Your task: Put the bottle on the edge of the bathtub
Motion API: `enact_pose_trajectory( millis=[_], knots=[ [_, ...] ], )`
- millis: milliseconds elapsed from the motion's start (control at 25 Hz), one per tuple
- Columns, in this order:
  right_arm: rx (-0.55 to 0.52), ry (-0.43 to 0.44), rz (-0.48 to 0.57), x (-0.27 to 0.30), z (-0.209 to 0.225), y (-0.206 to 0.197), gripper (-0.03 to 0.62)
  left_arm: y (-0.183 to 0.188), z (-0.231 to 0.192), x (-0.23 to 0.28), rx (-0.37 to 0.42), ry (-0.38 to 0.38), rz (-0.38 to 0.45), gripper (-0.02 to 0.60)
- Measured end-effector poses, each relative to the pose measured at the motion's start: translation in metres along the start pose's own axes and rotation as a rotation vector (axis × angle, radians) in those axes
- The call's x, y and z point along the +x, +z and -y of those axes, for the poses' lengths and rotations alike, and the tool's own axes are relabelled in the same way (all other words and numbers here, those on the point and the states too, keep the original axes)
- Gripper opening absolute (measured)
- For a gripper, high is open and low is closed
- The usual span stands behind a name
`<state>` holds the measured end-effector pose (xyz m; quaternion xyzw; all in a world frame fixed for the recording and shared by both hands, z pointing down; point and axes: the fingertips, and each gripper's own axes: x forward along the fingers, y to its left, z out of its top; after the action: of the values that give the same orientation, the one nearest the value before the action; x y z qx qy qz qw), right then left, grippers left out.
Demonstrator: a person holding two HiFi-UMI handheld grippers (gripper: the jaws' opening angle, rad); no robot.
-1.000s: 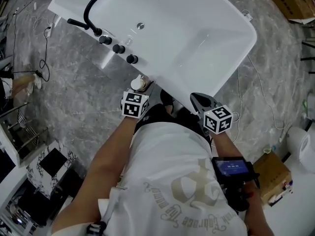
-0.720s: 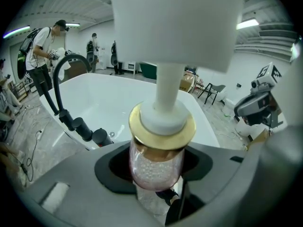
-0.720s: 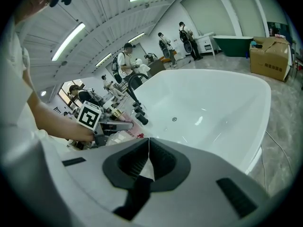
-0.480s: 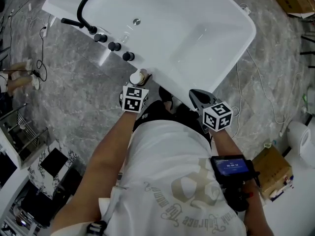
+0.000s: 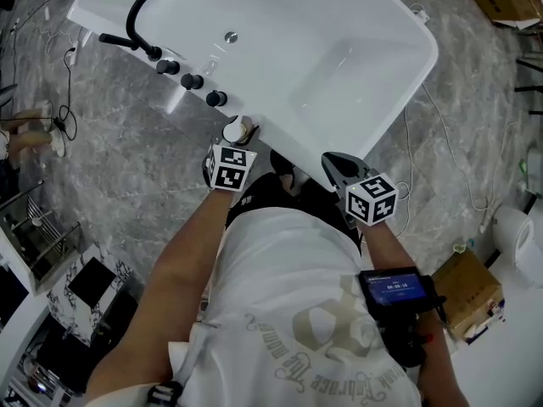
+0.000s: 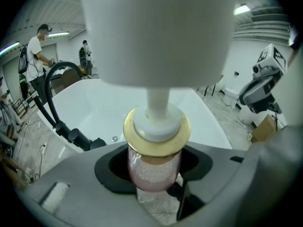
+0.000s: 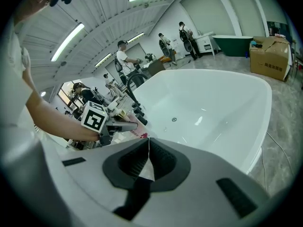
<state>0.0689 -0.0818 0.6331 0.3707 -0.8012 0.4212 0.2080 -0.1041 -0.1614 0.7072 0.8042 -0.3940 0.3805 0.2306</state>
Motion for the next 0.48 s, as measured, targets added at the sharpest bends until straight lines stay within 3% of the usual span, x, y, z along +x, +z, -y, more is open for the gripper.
enact_pose_trajectory(
  millis=[280,480],
  knots=[
    [0.018,-0.016,-0.009,-0.002,0.006,-0.004,0.006,0.001,0.009,0.004,0.111,-0.019,-0.008,0.229],
    [0.022,-0.004,-0.005,0.001,0.001,-0.001,0.006,-0.002,0.014,0.003,0.077,-0.039,-0.004,0.230]
  ],
)
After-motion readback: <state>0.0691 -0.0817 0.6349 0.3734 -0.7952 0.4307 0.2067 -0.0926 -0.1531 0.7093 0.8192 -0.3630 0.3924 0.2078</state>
